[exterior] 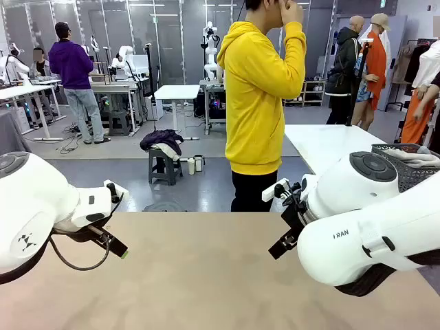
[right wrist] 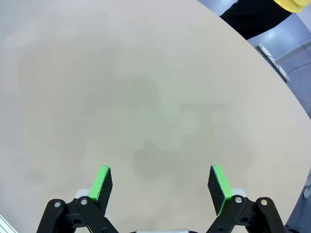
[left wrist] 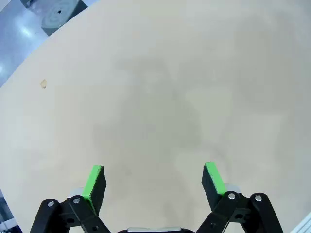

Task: Fold the towels and place them in the basket.
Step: When a person lays out a Towel with hook on the table, fold it in half twice.

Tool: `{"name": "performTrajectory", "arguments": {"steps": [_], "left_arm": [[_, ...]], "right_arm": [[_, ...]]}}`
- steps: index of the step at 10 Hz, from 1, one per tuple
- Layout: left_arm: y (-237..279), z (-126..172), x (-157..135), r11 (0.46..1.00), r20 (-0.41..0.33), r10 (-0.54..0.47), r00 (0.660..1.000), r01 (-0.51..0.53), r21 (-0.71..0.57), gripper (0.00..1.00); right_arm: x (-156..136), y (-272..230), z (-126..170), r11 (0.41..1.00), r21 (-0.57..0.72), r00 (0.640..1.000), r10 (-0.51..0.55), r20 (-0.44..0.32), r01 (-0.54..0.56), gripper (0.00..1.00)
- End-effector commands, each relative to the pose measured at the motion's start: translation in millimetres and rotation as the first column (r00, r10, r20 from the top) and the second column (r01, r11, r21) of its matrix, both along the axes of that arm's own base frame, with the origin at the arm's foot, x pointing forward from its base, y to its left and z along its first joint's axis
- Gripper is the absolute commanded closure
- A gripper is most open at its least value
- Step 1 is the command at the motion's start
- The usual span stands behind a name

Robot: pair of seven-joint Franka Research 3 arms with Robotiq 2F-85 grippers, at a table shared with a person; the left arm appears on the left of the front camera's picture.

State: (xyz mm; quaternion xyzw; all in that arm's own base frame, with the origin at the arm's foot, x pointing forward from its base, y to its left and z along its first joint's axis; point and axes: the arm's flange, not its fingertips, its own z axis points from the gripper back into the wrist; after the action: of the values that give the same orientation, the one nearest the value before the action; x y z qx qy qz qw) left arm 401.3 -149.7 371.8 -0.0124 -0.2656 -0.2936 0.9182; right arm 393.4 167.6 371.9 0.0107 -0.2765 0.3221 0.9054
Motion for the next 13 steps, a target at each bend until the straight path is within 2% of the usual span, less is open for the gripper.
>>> {"name": "performTrajectory", "arguments": {"steps": [1, 9, 11, 13], "left_arm": [[0, 0, 0, 1.0, 0.0, 0.0, 1.0, 0.0, 0.0, 0.0], [-1, 0, 0, 1.0, 0.0, -0.001, 1.0, 0.001, 0.0, 0.0], [-4, 37, -4, 0.998, 0.009, -0.015, 1.0, 0.015, 0.058, 0.0], [2, 78, -12, 0.998, -0.094, -0.054, 0.994, 0.056, 0.017, 0.0]], "right_arm": [[0, 0, 0, 1.0, 0.0, 1.0, 0.0, 0.0, 0.0, 0.0], [0, 0, 0, 1.0, -0.002, 1.0, 0.002, 0.001, -0.002, 0.0], [-5, 1, 33, 0.999, 0.002, 0.999, 0.033, -0.042, -0.033, 0.0], [-9, -5, 76, 0.999, 0.028, 0.997, 0.029, -0.069, -0.027, 0.0]]}}
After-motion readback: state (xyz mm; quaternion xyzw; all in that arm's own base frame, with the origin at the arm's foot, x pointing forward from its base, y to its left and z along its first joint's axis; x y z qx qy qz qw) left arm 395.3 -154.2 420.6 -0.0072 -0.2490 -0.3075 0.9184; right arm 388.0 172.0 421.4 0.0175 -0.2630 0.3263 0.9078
